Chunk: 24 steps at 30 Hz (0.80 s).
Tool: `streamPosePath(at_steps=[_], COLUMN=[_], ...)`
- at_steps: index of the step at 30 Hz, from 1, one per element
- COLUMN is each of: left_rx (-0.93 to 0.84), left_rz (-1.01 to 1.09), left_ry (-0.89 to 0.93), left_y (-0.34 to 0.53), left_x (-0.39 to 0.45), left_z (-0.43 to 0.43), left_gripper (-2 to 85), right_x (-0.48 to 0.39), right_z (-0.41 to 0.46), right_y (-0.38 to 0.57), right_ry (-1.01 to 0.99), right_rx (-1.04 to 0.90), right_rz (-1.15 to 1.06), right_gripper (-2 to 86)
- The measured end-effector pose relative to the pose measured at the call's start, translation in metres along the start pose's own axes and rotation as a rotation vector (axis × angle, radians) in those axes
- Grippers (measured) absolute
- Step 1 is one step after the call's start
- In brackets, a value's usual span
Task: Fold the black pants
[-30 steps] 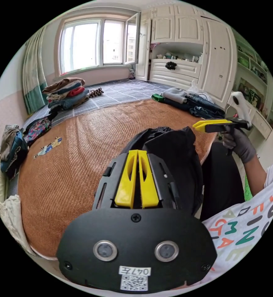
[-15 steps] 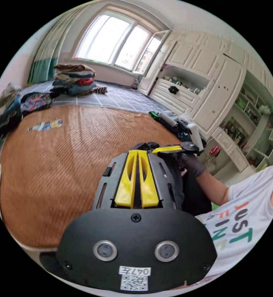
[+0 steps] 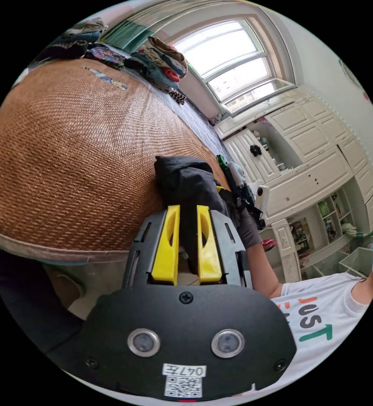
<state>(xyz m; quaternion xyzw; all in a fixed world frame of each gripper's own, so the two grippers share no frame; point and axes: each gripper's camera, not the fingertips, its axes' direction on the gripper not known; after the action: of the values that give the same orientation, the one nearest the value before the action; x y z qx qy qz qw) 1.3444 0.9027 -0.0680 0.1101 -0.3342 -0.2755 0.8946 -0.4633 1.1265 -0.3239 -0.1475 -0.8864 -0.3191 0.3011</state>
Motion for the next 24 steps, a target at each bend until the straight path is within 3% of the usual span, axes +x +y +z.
streamPosePath(at_steps=[5,8,14,18,24], left_rx=[0.022,0.02,0.042,0.047,0.043], left_rz=[-0.045,-0.014,0.02,-0.01,-0.02], left_ry=[0.095,0.096,0.041,0.092,0.126], left_y=[0.012,0.017,0.037,0.044,0.053], left_x=[-0.06,-0.078,-0.114,-0.151,-0.186], left_z=[0.028,0.035,0.049,0.084,0.12], left_gripper=[0.5,0.2,6.2,7.5,6.4], right_x=[0.028,0.035,0.03,0.039,0.041], right_z=[-0.041,-0.103,-0.092,-0.069,-0.05], right_y=[0.002,0.02,0.028,0.01,-0.05], right_ry=[-0.106,-0.035,0.056,0.0,0.009], right_rx=[0.086,0.2,0.024,0.059,0.042], right_rz=[0.111,0.187,0.244,0.27,0.276], right_gripper=[0.9,7.6,15.7,15.2,7.6])
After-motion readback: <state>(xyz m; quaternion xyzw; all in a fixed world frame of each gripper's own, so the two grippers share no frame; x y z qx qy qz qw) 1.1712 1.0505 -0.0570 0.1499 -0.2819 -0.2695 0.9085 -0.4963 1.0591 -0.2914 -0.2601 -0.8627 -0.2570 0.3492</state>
